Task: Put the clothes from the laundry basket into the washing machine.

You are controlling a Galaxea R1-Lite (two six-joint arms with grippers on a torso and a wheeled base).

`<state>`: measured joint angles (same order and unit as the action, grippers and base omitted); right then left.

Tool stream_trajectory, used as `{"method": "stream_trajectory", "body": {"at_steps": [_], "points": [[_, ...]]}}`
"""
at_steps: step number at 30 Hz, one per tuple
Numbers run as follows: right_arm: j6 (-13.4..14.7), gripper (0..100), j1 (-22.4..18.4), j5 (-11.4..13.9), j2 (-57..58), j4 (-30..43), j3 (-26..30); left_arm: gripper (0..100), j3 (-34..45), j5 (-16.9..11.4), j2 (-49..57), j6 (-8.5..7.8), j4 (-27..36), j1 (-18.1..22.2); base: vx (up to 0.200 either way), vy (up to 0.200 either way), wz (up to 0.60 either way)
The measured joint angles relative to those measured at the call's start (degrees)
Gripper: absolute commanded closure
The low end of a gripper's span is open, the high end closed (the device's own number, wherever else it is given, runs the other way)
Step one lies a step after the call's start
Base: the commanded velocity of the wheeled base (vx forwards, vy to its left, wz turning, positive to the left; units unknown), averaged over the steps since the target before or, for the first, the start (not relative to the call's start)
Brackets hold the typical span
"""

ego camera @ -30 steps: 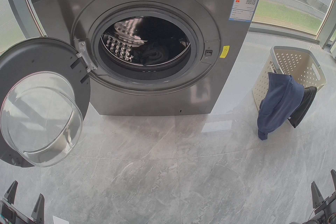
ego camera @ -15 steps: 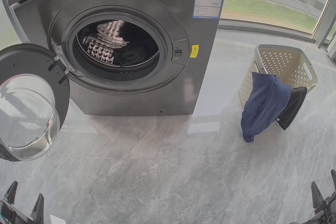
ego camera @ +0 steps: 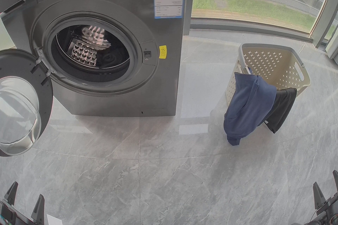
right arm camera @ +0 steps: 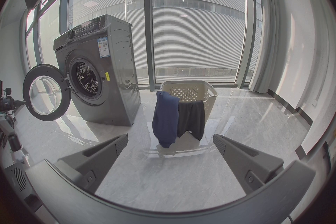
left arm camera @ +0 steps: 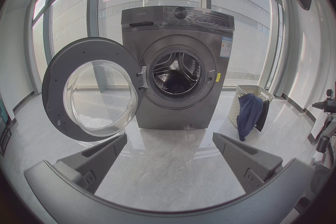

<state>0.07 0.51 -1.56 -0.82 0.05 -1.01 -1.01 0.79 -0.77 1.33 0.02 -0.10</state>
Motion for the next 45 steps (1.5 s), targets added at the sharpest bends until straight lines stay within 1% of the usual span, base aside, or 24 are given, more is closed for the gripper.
{"method": "stream_trajectory", "body": {"at_steps": [9, 20, 27, 33, 36, 42, 45], "points": [[0.02, 0, 0.01, -0.02, -0.02, 0.09, 0.00, 0, 0.00, 0.05, -0.02, 0.12, -0.02, 0.00, 0.000, -0.200, 0.00], [0.02, 0, 0.01, -0.02, -0.04, 0.06, 0.00, 0, 0.00, 0.02, -0.05, 0.15, -0.02, 0.02, 0.000, 0.000, 0.00], [0.02, 0, -0.02, -0.02, -0.04, 0.05, 0.00, 0, 0.00, -0.06, -0.09, -0.46, -0.02, 0.00, 0.000, 0.000, 0.00], [0.02, 0, 0.01, -0.02, -0.04, 0.05, 0.00, 0, 0.00, -0.09, -0.09, -0.35, -0.02, 0.00, 0.000, -0.200, 0.00], [0.02, 0, 0.00, -0.02, -0.06, 0.05, 0.00, 0, 0.00, -0.17, -0.09, -0.18, -0.02, 0.00, 0.000, 0.000, 0.00], [0.02, 0, 0.01, -0.02, -0.06, 0.05, 0.00, 0, 0.00, -0.15, -0.11, -0.46, -0.05, 0.00, 0.000, 0.000, 0.00], [0.02, 0, 0.01, -0.02, -0.06, 0.05, 0.00, 0, 0.00, -0.17, -0.11, -0.40, -0.07, 0.00, 0.000, -0.200, 0.00]]}}
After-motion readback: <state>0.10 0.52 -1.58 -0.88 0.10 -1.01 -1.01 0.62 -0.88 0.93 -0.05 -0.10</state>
